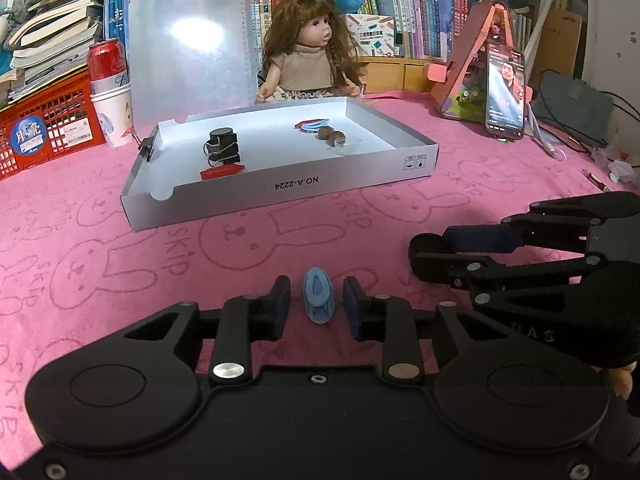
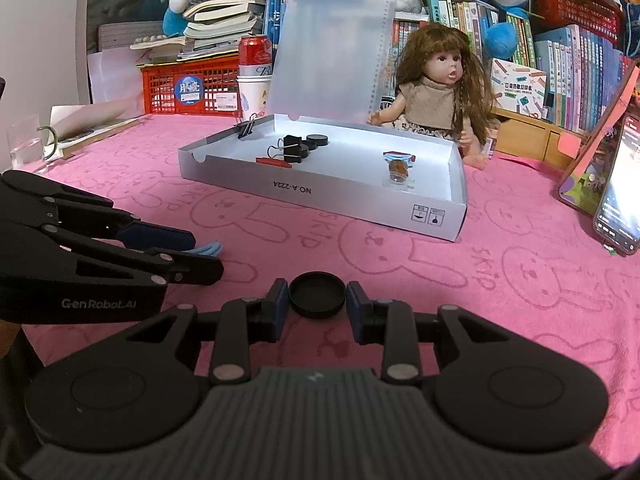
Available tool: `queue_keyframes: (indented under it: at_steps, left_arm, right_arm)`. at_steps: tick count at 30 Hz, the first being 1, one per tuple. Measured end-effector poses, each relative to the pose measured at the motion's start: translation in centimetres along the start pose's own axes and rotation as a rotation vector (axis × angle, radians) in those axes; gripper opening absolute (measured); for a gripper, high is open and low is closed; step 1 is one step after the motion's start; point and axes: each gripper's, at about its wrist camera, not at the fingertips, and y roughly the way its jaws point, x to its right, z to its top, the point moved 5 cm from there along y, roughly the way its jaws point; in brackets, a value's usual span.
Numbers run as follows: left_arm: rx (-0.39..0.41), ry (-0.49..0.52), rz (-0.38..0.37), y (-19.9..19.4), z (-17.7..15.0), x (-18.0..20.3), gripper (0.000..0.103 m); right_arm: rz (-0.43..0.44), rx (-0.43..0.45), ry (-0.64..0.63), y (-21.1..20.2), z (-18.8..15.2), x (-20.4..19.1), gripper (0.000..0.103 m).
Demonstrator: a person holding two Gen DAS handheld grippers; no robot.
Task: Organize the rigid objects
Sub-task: 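Grasp the black disc with the right tool while the left tool grasps the blue clip, then carry the blue clip and black disc with both tools into the white tray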
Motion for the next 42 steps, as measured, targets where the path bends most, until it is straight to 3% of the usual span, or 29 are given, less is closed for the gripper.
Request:
queue_keyframes:
  at_steps: [1, 42]
  left_arm:
    - [0.001, -0.001, 0.004, 0.0, 0.1, 0.0, 0.016]
    - [0.076, -0.079, 0.073, 0.1, 4.7, -2.8, 0.016]
  right_arm:
    - [0.0, 0.001, 0.005, 0.0, 0.0, 0.1, 0.037]
    - [-0.086, 0.021, 0.073, 1.1, 3.4, 1.5, 0.037]
